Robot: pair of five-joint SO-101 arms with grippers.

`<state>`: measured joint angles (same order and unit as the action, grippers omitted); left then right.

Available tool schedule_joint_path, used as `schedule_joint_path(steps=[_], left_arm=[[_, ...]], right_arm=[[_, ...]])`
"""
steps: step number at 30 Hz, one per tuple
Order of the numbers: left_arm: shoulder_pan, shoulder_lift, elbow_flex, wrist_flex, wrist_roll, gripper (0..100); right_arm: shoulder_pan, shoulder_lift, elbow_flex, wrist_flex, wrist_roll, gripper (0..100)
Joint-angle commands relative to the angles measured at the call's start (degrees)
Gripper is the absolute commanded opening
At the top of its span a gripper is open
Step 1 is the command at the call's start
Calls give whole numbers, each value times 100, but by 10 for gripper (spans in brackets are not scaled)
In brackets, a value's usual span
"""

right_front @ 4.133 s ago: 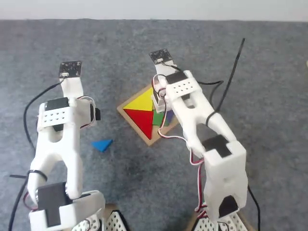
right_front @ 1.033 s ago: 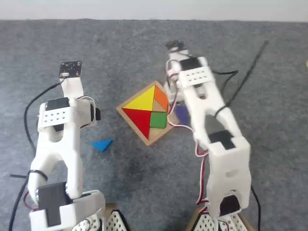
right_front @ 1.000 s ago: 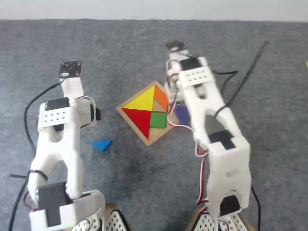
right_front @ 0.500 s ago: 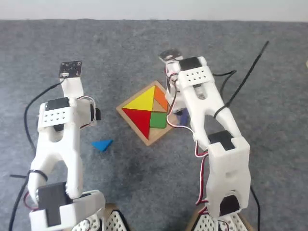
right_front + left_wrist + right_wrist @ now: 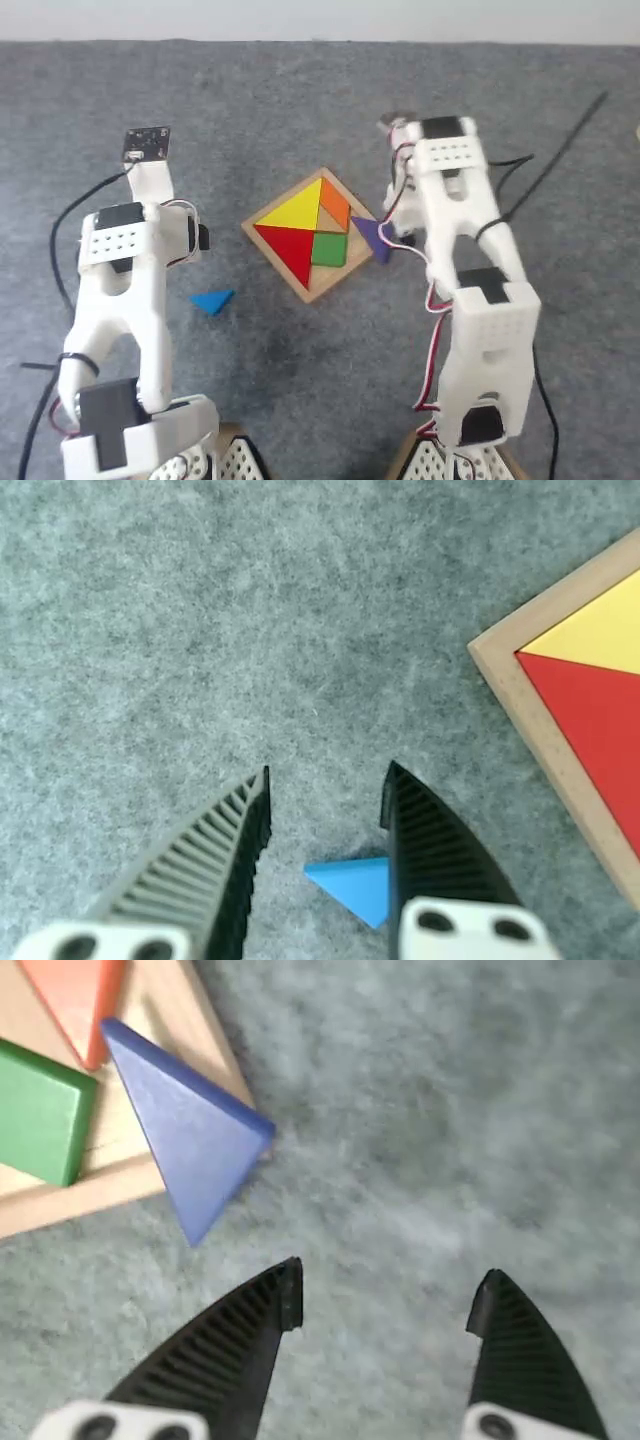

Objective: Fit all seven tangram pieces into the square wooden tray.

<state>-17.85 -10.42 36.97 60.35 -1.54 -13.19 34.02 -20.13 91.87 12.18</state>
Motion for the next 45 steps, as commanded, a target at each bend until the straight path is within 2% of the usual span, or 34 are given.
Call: schedule_joint_path(steps=[1,8,18,24,30,34,39,45], left_arm=[[18,-273,-48,35,26,181],[26,-273,-57,35,26,181],[9,-273,-57,35,26,181],[9,-273,-57,35,26,181],[-18,-273,-110,35,26,181],[-352,-273,-796,422,26,181],[-475,-211,-1684,1319,-369,197],[-466,114,-1736,1653,-615,228]], right_arm=[[-163,136,70,-330,26,274],[-338,145,-167,-303,26,274],[-1059,198,-510,-295,-273,274],[-989,154,-624,-207,-281,274],[-646,-189,-1187,365,-273,274],[-523,-769,-1398,980,-193,274],[-541,-1877,-211,593,-97,274],[-664,-3046,3068,-1455,-79,274]])
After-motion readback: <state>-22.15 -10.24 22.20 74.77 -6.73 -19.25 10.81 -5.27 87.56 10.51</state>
